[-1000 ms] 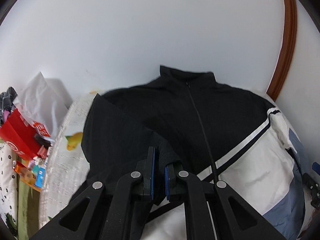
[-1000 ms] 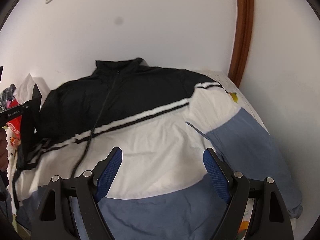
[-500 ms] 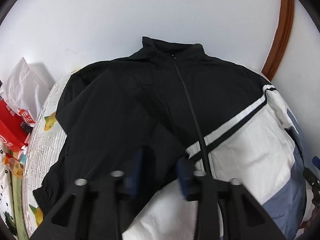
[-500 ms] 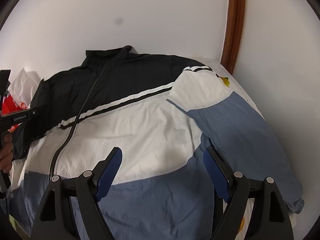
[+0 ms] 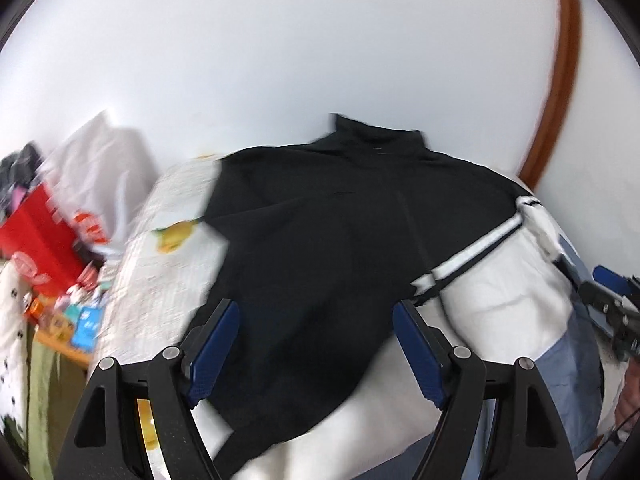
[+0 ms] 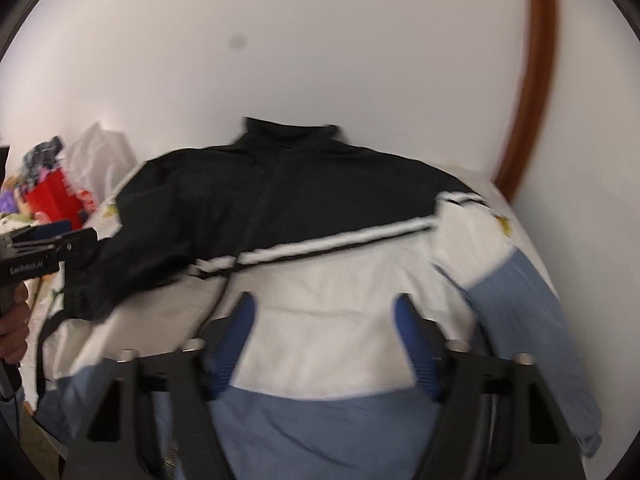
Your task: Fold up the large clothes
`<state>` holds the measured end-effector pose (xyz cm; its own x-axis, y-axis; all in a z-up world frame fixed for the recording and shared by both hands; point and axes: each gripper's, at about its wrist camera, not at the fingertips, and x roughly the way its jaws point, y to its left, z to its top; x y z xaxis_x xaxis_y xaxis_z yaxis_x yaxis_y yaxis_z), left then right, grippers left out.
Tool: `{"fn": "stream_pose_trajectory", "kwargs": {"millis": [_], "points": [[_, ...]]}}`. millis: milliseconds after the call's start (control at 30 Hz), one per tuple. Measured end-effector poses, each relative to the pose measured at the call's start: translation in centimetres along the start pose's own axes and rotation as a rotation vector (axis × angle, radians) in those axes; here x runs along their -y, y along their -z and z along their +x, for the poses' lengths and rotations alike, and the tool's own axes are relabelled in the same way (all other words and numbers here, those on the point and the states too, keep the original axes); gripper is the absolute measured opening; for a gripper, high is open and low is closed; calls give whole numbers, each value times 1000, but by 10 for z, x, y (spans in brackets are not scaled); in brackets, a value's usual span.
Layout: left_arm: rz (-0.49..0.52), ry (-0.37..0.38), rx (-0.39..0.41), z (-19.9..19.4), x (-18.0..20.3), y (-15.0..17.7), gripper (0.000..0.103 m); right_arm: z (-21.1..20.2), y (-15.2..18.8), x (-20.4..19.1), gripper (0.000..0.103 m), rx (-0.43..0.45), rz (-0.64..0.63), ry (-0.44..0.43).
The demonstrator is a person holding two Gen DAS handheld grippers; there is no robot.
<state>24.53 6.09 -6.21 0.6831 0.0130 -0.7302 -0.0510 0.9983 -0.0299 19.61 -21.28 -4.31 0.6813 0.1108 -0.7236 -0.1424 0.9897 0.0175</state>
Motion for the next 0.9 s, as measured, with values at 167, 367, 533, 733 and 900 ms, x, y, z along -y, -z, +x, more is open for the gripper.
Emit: {"fn": "stream_pose_trajectory", "kwargs": {"millis": [167, 367, 533, 733, 900], "points": [[-96, -46, -27, -3, -62, 25, 78, 29, -29, -46, 60, -4, -69, -124], [-185, -47, -76, 7, -112, 61, 78, 84, -48, -99, 64, -58, -136, -239], [-207, 7, -109, 13, -129, 83, 78, 139, -60, -128, 65, -111, -147, -280], [-194, 65, -74, 11, -134, 90, 78, 185, -74, -142, 65, -154, -105, -369], [-200, 117, -61, 15, -133, 88, 78, 216, -86, -150, 65, -180, -60, -422]]}}
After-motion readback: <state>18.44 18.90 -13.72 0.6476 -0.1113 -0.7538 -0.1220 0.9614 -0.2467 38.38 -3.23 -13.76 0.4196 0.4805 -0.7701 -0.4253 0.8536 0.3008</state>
